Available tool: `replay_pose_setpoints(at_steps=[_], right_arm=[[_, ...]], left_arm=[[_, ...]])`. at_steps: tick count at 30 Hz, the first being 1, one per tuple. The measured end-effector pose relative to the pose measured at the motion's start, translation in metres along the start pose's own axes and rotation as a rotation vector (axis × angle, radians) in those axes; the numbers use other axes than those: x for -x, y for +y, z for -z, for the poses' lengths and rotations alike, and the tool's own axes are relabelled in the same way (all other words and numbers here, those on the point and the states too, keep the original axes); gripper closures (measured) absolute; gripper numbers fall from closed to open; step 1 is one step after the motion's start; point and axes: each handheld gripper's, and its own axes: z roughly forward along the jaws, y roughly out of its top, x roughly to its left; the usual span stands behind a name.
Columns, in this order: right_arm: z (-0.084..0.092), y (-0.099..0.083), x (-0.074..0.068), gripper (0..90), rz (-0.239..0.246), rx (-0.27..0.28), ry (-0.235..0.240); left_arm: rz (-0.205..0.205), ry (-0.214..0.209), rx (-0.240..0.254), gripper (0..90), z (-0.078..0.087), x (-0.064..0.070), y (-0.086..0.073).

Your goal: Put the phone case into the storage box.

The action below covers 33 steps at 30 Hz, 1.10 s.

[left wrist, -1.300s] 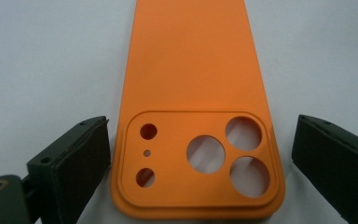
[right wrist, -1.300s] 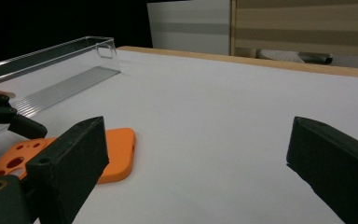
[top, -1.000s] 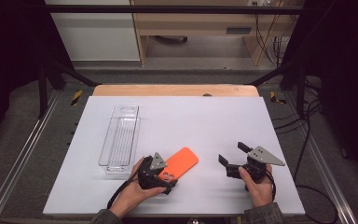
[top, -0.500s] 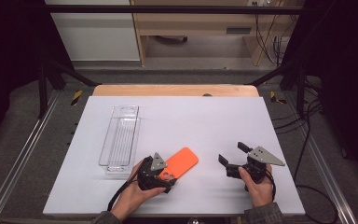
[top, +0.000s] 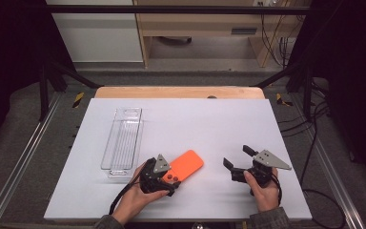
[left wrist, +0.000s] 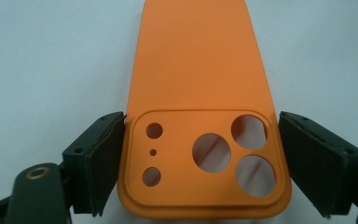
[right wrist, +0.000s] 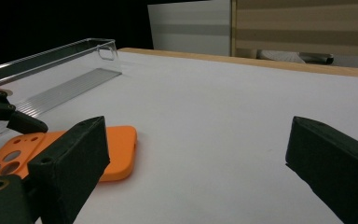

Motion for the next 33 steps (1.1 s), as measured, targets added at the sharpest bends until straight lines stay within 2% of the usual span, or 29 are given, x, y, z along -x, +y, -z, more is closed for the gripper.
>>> replay_pose_setpoints(at_steps=[5, 8, 12, 16, 24, 27, 33], right_arm=[[0.001, 0.001, -0.001, 5.8, 0.003, 0.011, 0.000], [0.002, 0.003, -0.004, 5.7, 0.024, 0.017, -0.004], [0.002, 0.009, -0.010, 5.0, 0.088, 0.009, -0.018], [0.001, 0.014, -0.018, 4.8, 0.172, -0.013, -0.022], [-0.005, 0.010, -0.037, 5.1, 0.346, -0.093, -0.001], [-0.007, 0.010, -0.041, 5.4, 0.375, -0.108, 0.008], [-0.010, 0.013, -0.044, 5.9, 0.400, -0.118, 0.010]], left_arm=[[0.008, 0.002, 0.028, 16.9, 0.012, -0.002, 0.011], [0.000, 0.002, 0.046, 16.8, 0.023, -0.004, 0.021], [-0.007, 0.001, 0.066, 16.8, 0.037, -0.011, 0.040], [-0.029, 0.007, 0.066, 16.8, 0.049, -0.017, 0.054], [-0.043, -0.001, 0.076, 16.8, 0.068, -0.025, 0.073], [-0.047, -0.001, 0.074, 16.7, 0.070, -0.027, 0.076], [-0.047, -0.005, 0.073, 16.7, 0.072, -0.030, 0.078]])
